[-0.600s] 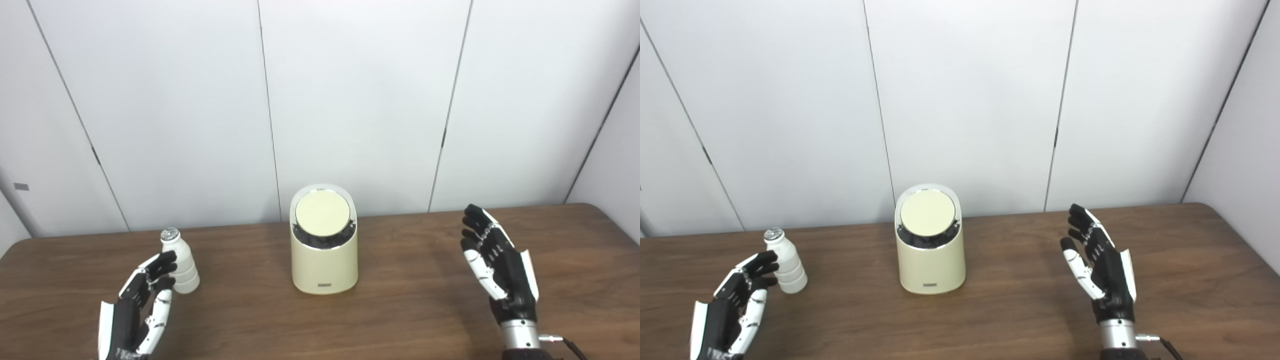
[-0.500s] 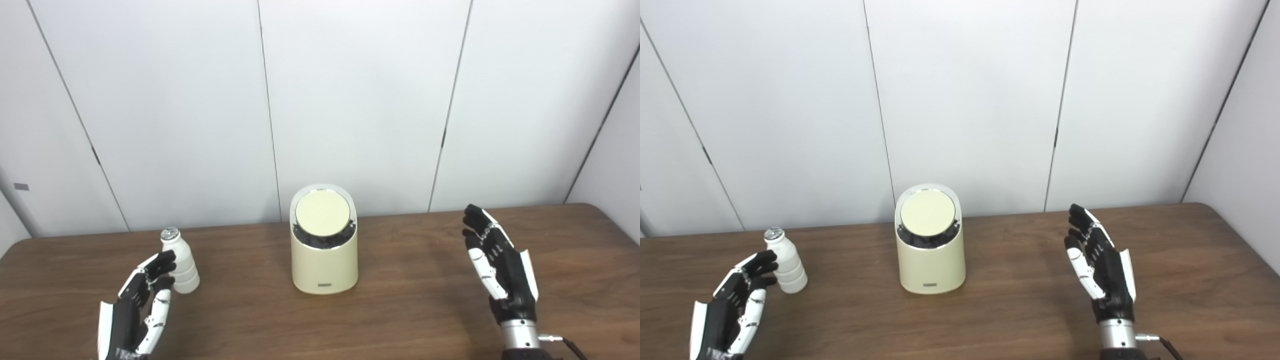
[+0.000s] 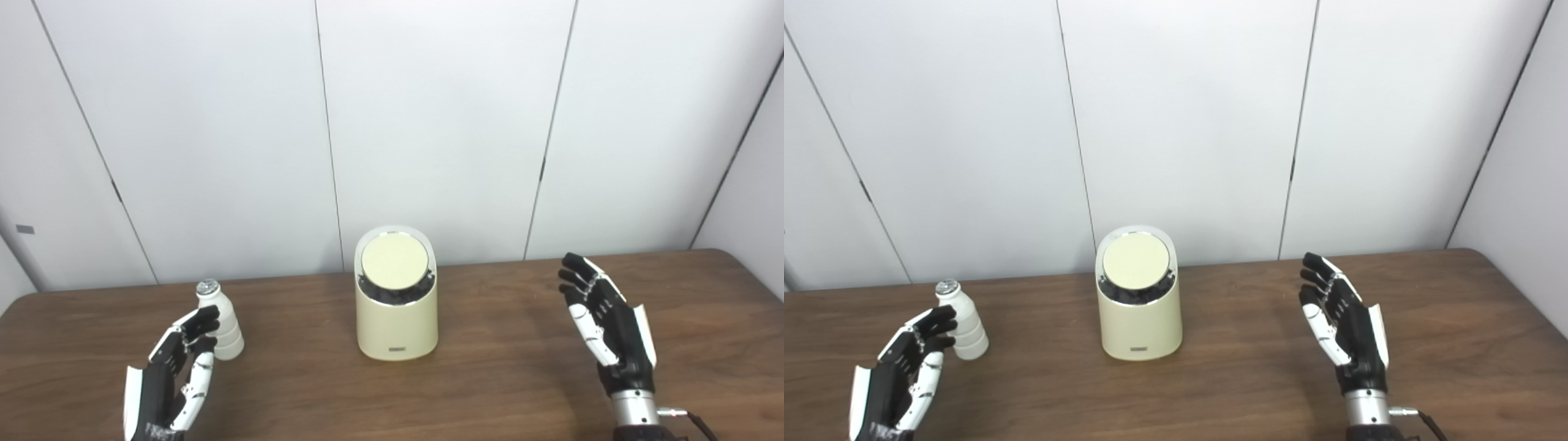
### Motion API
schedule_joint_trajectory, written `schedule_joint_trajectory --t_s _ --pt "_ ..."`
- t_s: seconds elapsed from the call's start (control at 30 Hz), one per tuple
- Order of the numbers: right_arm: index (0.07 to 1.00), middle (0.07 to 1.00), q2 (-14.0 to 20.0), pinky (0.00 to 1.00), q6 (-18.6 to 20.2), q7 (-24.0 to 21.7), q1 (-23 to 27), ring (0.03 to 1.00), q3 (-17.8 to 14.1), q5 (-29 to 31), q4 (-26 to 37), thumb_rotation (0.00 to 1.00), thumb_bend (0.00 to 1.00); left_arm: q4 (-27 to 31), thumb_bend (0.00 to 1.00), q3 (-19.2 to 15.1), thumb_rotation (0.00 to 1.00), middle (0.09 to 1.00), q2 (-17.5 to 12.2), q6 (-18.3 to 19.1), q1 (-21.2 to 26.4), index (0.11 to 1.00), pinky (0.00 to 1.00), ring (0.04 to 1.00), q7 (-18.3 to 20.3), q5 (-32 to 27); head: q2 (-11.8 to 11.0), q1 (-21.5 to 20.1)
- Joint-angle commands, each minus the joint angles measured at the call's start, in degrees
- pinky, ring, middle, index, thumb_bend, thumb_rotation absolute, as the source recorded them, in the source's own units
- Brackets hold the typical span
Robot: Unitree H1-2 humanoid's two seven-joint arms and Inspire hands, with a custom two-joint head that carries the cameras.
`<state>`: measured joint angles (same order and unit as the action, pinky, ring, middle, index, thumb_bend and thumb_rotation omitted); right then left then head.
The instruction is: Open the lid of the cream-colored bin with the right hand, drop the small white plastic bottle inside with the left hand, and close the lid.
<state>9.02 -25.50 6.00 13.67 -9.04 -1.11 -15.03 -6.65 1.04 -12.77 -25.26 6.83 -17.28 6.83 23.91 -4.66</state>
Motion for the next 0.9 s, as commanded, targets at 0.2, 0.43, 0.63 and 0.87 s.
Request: schedule_joint_trajectory --t_s 0.2,0.43,0.63,0.87 --pt "0.836 0.863 0.4 0.80 -0.6 -0.1 -2.3 0.852 1.3 -3.2 4.4 0.73 0.35 1.4 0.24 -0.3 0.61 0.769 -0.1 -1.7 1.5 0.764 0.66 0.745 0.5 -0.2 0.8 -0.2" --pt "0.984 0.995 1.5 0.94 19.0 -3.1 0.2 0.990 4.3 -11.7 23.1 0.99 0.63 1.1 0.24 -0.3 0.60 0.773 -0.1 -1.6 1.7 0.761 0.67 0.752 0.3 0.5 0.7 -0.6" --pt "0.967 0.974 3.3 0.92 31.7 -5.8 6.9 0.977 5.7 -17.5 30.6 0.95 0.73 1.7 0.23 0.0 0.59 0.772 0.3 -1.6 1.5 0.761 0.67 0.751 0.6 0.2 0.5 -0.2" --pt "0.998 0.979 4.2 0.84 44.0 -9.8 14.7 0.947 7.5 -18.8 35.7 0.80 0.85 2.1 0.23 0.2 0.56 0.767 1.1 -1.6 1.3 0.754 0.67 0.747 0.2 0.5 0.6 0.6"
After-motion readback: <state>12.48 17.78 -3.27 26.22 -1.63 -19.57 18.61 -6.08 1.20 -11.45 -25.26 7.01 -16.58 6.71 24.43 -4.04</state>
